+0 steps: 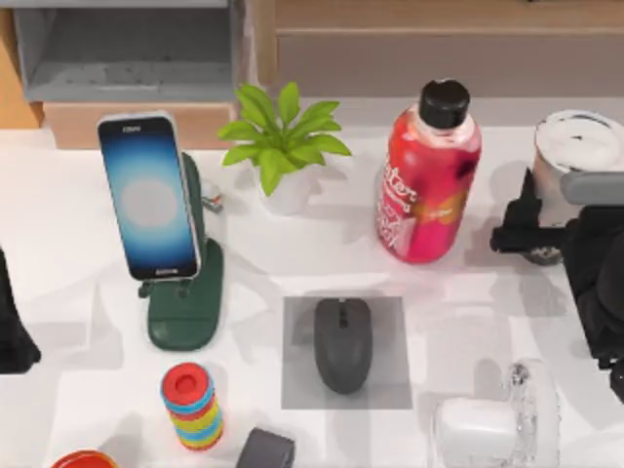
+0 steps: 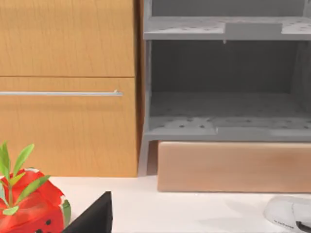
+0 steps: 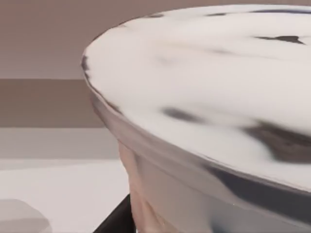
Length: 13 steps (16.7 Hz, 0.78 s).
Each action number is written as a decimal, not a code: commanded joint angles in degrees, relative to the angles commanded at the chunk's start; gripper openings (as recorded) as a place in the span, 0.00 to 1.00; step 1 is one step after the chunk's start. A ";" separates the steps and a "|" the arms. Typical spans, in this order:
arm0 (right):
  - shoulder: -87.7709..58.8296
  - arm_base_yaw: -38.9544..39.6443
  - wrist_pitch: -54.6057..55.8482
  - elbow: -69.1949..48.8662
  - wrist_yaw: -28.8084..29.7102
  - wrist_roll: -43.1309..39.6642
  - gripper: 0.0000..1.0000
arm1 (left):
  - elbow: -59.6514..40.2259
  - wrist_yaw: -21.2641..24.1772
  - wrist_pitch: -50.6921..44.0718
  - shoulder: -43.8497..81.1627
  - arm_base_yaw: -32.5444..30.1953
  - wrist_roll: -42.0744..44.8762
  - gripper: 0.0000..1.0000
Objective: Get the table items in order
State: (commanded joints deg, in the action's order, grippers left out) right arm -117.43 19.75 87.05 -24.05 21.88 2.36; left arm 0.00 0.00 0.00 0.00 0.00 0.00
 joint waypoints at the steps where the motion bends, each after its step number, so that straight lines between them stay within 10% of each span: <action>1: 0.00 0.00 0.00 0.00 0.00 0.00 0.00 | 0.00 0.00 0.00 0.00 0.00 0.00 1.00; 13: 3.35 0.04 -3.22 0.12 -0.04 0.19 0.00 | 0.00 0.00 0.00 0.00 0.00 0.00 1.00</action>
State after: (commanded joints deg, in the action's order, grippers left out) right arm -114.08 19.79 83.83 -23.93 21.83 2.55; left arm 0.00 0.00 0.00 0.00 0.00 0.00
